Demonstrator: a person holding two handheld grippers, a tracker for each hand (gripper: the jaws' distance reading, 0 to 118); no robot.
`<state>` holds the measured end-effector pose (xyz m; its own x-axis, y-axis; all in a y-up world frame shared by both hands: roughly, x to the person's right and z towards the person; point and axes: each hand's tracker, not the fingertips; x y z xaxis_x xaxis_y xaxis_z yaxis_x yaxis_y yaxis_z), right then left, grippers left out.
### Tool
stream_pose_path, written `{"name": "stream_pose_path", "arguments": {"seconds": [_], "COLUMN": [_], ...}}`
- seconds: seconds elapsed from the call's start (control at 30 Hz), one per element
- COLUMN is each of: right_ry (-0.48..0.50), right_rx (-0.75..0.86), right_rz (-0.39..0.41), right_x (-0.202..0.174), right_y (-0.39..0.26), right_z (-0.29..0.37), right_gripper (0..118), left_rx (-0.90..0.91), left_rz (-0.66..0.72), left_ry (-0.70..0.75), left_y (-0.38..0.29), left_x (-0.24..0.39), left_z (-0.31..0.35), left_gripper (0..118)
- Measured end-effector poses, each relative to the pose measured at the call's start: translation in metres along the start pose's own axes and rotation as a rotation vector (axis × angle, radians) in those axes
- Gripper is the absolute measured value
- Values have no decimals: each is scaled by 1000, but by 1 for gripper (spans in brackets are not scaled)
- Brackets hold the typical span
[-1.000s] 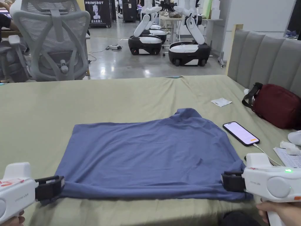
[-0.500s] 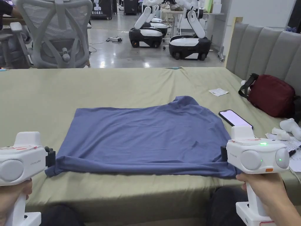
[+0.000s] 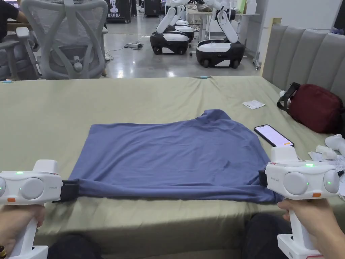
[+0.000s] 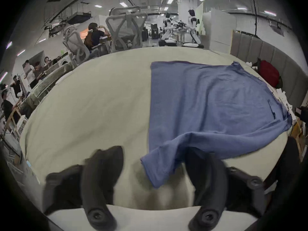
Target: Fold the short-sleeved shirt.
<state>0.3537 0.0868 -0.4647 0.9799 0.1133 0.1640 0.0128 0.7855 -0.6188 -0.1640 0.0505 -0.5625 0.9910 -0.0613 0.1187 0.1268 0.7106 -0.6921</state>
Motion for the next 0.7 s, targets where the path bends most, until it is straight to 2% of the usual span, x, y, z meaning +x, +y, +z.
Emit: {"name": "stream_pose_path", "arguments": {"seconds": [0.1, 0.13, 0.3, 0.33, 0.37, 0.4, 0.43, 0.47, 0.53, 0.7], "right_ry": [-1, -1, 11, 17, 26, 32, 37, 35, 39, -8], "right_rx": [-18, -22, -37, -34, -25, -24, -34, -56, -53, -199], "right_rz": [1, 1, -7, -15, -24, -31, -40, -45, -45, -1], "right_x": [3, 4, 9, 11, 13, 15, 16, 17, 20, 23], "right_y": [0, 0, 1, 1, 0, 0, 0, -1, -2, -8], "right_z": [-4, -6, -7, -8, -8, -9, -12, -16, -18, -41], "right_gripper": [0, 0, 1, 17, 50, 88, 118, 115, 96, 90], "left_rx": [5, 9, 21, 27, 31, 33, 35, 38, 43, 47], "left_rz": [31, 38, 11, 15, 19, 19, 19, 19, 17, 16], "left_ry": [-59, -54, -36, -40, -42, -44, -45, -46, -47, -45], "left_y": [-1, -1, 2, 3, 4, 6, 6, 6, 7, 8], "left_x": [4, 6, 12, 12, 11, 11, 10, 10, 10, 9], "left_z": [-1, -2, 2, 3, 5, 6, 7, 8, 10, 10], "left_gripper": [24, 12, 8, 8, 8, 8, 8, 8, 8, 8]}}
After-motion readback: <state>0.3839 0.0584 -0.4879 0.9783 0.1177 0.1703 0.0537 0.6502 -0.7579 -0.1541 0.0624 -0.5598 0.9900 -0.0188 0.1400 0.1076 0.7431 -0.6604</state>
